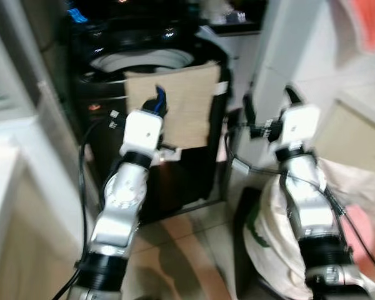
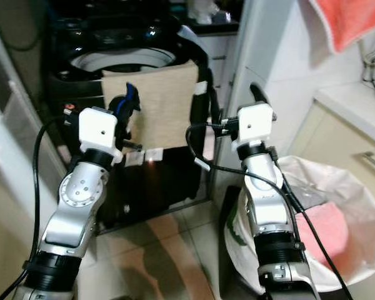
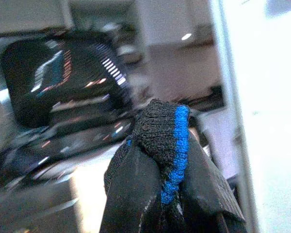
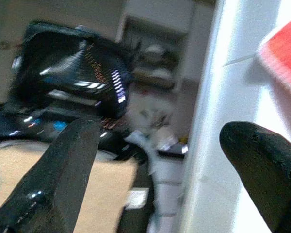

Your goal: Clothes washing

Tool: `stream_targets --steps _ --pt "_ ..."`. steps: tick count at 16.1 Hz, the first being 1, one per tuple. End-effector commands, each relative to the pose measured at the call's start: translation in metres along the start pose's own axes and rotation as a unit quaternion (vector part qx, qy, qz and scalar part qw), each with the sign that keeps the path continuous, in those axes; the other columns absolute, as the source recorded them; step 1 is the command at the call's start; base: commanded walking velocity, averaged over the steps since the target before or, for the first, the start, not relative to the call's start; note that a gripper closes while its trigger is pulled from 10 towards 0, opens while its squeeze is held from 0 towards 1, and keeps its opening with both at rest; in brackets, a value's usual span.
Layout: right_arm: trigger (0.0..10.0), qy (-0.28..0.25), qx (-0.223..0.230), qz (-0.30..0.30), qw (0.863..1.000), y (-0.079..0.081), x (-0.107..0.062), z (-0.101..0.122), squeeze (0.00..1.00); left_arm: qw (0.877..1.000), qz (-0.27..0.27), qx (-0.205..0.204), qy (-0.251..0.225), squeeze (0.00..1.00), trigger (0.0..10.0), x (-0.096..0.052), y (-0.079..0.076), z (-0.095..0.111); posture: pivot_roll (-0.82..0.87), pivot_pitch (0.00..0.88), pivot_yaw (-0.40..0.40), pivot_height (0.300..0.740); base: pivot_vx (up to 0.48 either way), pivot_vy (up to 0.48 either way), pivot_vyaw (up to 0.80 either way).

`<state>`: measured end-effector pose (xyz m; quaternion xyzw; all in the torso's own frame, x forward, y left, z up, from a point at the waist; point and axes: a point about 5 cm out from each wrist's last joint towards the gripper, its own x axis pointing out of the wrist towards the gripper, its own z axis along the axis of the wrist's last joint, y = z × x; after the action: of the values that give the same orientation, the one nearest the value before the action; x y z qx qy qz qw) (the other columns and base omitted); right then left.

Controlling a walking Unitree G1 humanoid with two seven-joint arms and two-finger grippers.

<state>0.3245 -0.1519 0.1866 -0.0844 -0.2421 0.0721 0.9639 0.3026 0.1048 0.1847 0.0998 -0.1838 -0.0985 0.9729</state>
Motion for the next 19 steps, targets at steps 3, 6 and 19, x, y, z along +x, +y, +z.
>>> stream_targets --steps 3,6,19 --pt "10.0 -0.033 0.018 0.023 0.999 0.008 0.023 0.014 0.00 0.999 0.035 0.013 -0.019 0.00 10.0 0.022 0.015 0.012 -0.09 0.000 0.004 0.740 0.466 0.000 0.00" --pt "10.0 -0.040 0.014 0.049 0.998 0.013 0.031 0.019 0.00 0.998 0.056 0.008 -0.018 0.00 10.0 0.024 0.017 0.014 -0.08 0.000 0.002 0.740 0.434 0.081 0.00" --pt "10.0 -0.059 0.045 0.057 0.996 0.015 0.028 0.029 0.00 0.996 0.029 0.071 -0.042 0.00 10.0 0.099 0.041 0.061 -0.07 0.000 -0.011 0.740 0.467 0.000 0.29"
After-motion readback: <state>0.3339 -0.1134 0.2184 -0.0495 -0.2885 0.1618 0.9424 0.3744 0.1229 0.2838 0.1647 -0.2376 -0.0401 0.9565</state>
